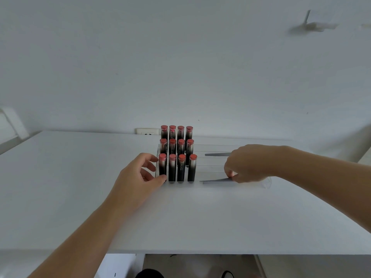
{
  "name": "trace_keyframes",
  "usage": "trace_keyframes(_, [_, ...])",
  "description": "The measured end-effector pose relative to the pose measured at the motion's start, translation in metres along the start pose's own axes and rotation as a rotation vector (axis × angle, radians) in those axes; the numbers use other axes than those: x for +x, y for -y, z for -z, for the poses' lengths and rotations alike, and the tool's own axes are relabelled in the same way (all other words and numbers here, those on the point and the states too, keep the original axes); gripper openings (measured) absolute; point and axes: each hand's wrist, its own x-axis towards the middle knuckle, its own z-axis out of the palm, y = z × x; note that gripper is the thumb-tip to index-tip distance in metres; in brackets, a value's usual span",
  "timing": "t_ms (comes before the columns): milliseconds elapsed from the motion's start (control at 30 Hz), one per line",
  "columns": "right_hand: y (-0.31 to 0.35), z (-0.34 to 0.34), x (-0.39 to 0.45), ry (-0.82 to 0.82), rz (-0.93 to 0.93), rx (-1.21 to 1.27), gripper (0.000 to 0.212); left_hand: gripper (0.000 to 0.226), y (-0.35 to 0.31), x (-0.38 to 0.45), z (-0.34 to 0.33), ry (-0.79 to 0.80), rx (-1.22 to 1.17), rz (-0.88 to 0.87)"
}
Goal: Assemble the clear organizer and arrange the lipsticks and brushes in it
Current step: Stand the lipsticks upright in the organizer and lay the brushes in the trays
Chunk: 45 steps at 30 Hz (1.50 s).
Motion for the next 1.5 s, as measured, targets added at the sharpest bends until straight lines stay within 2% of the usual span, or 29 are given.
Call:
trace_keyframes(233, [-0.003,-0.001,-0.005,-0.058,-0.01,0.052,0.014,0.035,-0.001,0.0,-0.001,-0.005,0.013,0.0])
trace_keyframes(333, [-0.009,0.004,-0.012,-0.145,-0.023,0.107,0.002,0.034,-0.001,0.0,0.0,-0.005,0.017,0.002])
trace_keyframes(433, [-0.024,0.014,-0.018,-0.257,-0.085,0.175,0.003,0.034,-0.001,0.0,0.0,-0.009,0.031,0.0])
trace_keyframes(533, [-0.036,0.015,-0.017,-0.301,-0.145,0.212,0.004,0.034,-0.002,0.0,0.0,-0.003,0.038,0.003])
trace_keyframes(1033, [-0.032,0.004,0.009,-0.128,-0.129,0.119,0.014,0.036,-0.001,0.0,-0.001,-0.005,0.033,0.017])
trace_keyframes(1267, [-0.033,0.002,0.011,-0.103,-0.123,0.137,0.017,0.036,-0.001,-0.001,0.0,-0.002,0.037,0.016])
trace_keyframes(1367, [-0.042,0.003,0.006,-0.174,-0.14,0.251,0.01,0.034,-0.002,-0.001,0.0,-0.003,0.044,0.014])
trace_keyframes(1500, [-0.058,0.004,-0.003,-0.354,-0.242,0.411,0.013,0.034,-0.003,-0.001,0.0,-0.003,0.043,0.009])
